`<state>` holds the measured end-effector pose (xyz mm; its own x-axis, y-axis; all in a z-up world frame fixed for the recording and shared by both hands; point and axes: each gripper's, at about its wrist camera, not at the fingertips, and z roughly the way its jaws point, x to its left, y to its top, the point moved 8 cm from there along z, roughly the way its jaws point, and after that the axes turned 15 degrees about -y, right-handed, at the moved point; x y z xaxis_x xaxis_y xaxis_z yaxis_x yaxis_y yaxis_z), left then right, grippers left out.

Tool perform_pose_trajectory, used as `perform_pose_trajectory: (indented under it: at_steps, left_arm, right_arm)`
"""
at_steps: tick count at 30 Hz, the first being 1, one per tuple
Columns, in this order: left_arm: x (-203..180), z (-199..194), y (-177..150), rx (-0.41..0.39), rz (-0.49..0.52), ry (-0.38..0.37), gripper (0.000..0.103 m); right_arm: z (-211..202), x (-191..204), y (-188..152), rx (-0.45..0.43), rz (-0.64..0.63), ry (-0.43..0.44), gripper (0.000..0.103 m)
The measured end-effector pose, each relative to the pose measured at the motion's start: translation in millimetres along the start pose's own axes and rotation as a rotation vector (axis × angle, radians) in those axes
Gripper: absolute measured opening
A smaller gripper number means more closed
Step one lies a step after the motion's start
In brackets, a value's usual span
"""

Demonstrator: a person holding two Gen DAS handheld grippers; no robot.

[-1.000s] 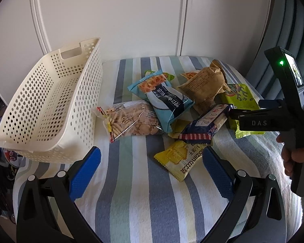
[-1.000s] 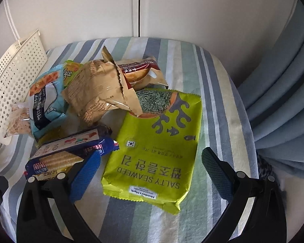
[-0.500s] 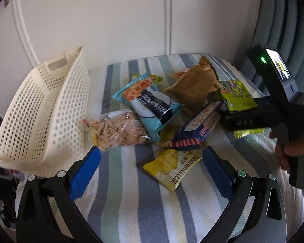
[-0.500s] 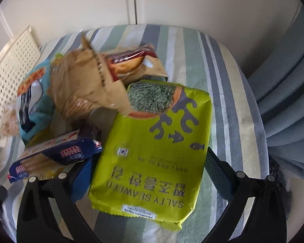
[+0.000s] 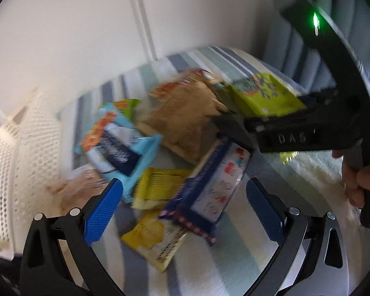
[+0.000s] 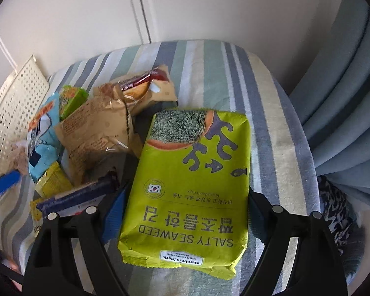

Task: Organize snacks
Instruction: 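Grasp the blue biscuit pack with the left gripper while the right grasps the seaweed bag, then lift the blue biscuit pack with the left gripper and drop it into the cream basket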

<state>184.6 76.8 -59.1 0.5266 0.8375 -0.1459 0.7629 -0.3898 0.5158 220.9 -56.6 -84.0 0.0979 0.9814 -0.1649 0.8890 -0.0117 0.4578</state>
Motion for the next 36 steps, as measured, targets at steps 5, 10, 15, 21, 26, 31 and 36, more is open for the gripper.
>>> perform_pose_trajectory:
  at_steps: [5,10,15,21,26,31,36]
  left_arm:
    - [-3,24,-3,0.076,0.01,-0.068,0.095]
    - [0,36,-1,0.096,0.024,-0.057,0.078]
    - [0,37,3,0.087,0.027,-0.062,0.063]
    - [-3,13,-3,0.033,-0.03,-0.096,0.054]
    - [-3,-10,-5,-0.021,-0.056,-0.108,0.05]
    - [-4,-35,-6,-0.068,-0.069,-0.104,0.048]
    - [-12,-29,-11,-0.014,-0.035,-0.116,0.051]
  right_arm:
    - [-6,-8,3,-0.034,0.034,0.012,0.081]
    - [-5,-8,2,-0.031,0.036,0.038,0.081]
    - [0,-8,2,-0.014,0.038,0.054,0.081]
    - [3,-9,2,-0.009,0.043,0.058,0.081]
    - [4,-9,1,-0.004,0.047,0.062,0.081]
    - [5,-9,1,-0.002,0.046,0.063,0.081]
    - [5,-8,0,-0.004,0.046,0.059,0.081]
